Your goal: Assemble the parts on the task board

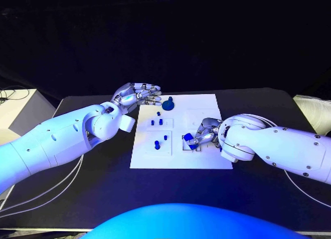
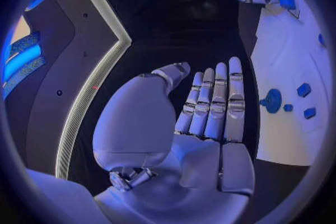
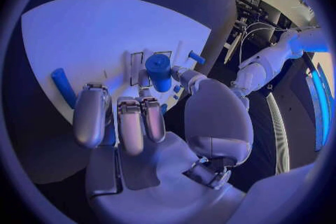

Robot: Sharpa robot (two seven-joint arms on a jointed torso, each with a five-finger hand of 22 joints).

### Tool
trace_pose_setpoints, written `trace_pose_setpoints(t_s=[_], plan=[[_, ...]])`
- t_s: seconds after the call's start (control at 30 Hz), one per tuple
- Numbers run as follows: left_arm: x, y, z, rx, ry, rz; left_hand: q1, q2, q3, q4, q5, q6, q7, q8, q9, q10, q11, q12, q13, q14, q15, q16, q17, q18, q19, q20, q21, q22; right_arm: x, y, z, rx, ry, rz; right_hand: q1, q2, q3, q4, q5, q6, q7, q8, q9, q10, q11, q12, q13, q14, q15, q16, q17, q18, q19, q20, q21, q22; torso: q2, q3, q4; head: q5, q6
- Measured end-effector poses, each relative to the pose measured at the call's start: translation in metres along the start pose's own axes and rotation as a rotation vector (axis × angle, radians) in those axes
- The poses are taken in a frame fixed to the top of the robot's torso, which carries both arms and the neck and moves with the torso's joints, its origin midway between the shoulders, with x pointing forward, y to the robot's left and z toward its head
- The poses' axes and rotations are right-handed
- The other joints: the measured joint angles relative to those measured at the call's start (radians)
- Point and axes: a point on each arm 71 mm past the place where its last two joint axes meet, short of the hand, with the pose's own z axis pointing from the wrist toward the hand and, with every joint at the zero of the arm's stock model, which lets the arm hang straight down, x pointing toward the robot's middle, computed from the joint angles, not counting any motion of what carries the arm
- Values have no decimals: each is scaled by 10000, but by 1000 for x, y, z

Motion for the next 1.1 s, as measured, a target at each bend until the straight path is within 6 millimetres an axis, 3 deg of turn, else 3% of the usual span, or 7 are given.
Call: trace_pose_setpoints(t_s=[0.57, 0.67, 0.83, 1.1], plan=[[0, 0, 0, -70, 59, -18, 0, 0, -29, 28, 0, 0, 0, 0, 1, -38, 38, 0, 0, -35, 35, 0, -1, 0, 0, 0, 0, -11, -1, 1, 4, 62, -37, -13, -423, 81, -556, 498, -94, 48, -48, -78, 86, 0, 0, -31, -1, 0, -1, 0, -2, 0, 0, 0, 0, 24, 2, 4, -6, -3, 0], [0, 1, 0, -79, 67, -20, 0, 0, -29, 28, 0, 0, 0, 0, 1, -38, 38, 0, 0, -35, 36, 0, 6, 0, 0, 0, 0, -11, -2, 1, 5, 76, -54, -11, -554, 211, -817, 758, -363, 48, -48, -144, 135, 0, 0, -142, -1, 0, -1, 0, -2, 0, 0, 0, -68, 23, 0, 3, -7, -12, 0], [0, 1, 0, -90, 86, -26, 0, 0, -1, 56, 0, 0, 0, 0, 2, -38, 38, 0, 0, -35, 35, 0, 7, 0, 0, 0, -40, -11, -2, 1, 5, 85, -62, -8, -790, 158, -1392, 1333, -761, 48, -49, -159, 233, 0, 0, -181, -1, 0, -1, 0, -2, 0, 0, 0, -68, 38, -1, 3, -7, -23, 0], [0, 1, 0, -104, 102, -30, 0, 0, -1, 56, 0, 0, 0, 0, 1, -38, 38, 0, 0, -36, 35, 0, 6, 0, 0, 0, -40, -11, 0, 1, 2, 12, -7, -5, -1041, 251, -1944, 1394, -1217, 48, -48, -183, 307, 0, -1, -181, -2, 0, -1, 0, -3, 0, 0, 0, -68, 69, -1, 6, -8, -25, 0]])
